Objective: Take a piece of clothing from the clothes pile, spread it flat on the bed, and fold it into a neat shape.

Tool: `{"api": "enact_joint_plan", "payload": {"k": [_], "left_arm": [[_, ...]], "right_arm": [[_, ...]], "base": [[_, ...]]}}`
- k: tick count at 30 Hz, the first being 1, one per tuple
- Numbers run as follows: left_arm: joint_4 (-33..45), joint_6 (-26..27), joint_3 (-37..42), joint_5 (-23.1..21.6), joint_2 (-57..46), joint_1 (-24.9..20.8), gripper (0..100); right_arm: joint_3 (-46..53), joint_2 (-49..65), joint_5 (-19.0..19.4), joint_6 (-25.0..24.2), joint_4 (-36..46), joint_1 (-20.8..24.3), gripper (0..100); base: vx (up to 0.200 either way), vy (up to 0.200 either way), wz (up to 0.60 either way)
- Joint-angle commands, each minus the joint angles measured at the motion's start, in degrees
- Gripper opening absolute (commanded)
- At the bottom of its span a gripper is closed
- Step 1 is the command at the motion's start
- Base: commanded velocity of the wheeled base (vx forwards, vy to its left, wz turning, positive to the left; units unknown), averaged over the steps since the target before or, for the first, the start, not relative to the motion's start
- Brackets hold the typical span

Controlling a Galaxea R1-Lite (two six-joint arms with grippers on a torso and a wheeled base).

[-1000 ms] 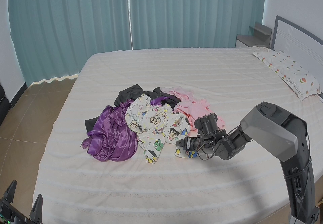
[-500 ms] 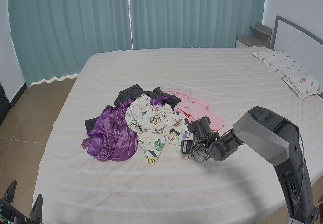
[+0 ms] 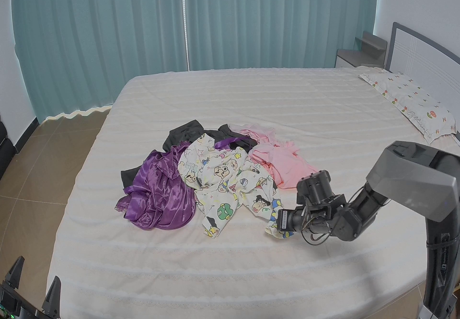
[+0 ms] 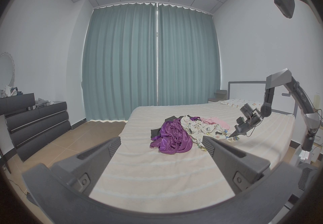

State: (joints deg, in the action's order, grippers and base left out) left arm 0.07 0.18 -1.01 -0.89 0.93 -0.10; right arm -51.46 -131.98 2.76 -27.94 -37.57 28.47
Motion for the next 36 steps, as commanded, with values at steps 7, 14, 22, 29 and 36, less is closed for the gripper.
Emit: {"api": "enact_joint_plan", "payload": {"k": [7,14,22,29,36], "left_arm": [[0.0,0.0,1.0,0.0,-0.9,0.0,100],[-0.1,0.1,1.0,-0.3,-0.9,0.0,100],[-2.8,-1.6,-6.5,-1.8,0.9,-0.4,100],[-5.3,-9.1,-25.7,-11.2,31.9,-4.4,100],[-6.9,-7.4,-23.0,-19.4,50.7,-17.8,100]], "right_arm": [[32.9,30.2,8.8,-0.8,-27.5,-0.3,0],[36.3,42.1,10.5,-0.8,-28.8,-0.2,0],[34.0,47.5,13.1,-0.8,-28.9,0.6,0],[25.5,46.5,12.5,-1.1,-28.6,4.2,0],[15.3,40.6,8.7,-1.8,-28.2,8.9,0]], "base": [[0.0,0.0,0.0],[0.0,0.0,0.0],[0.0,0.0,0.0],[0.0,0.0,0.0],[0.0,0.0,0.0]]}}
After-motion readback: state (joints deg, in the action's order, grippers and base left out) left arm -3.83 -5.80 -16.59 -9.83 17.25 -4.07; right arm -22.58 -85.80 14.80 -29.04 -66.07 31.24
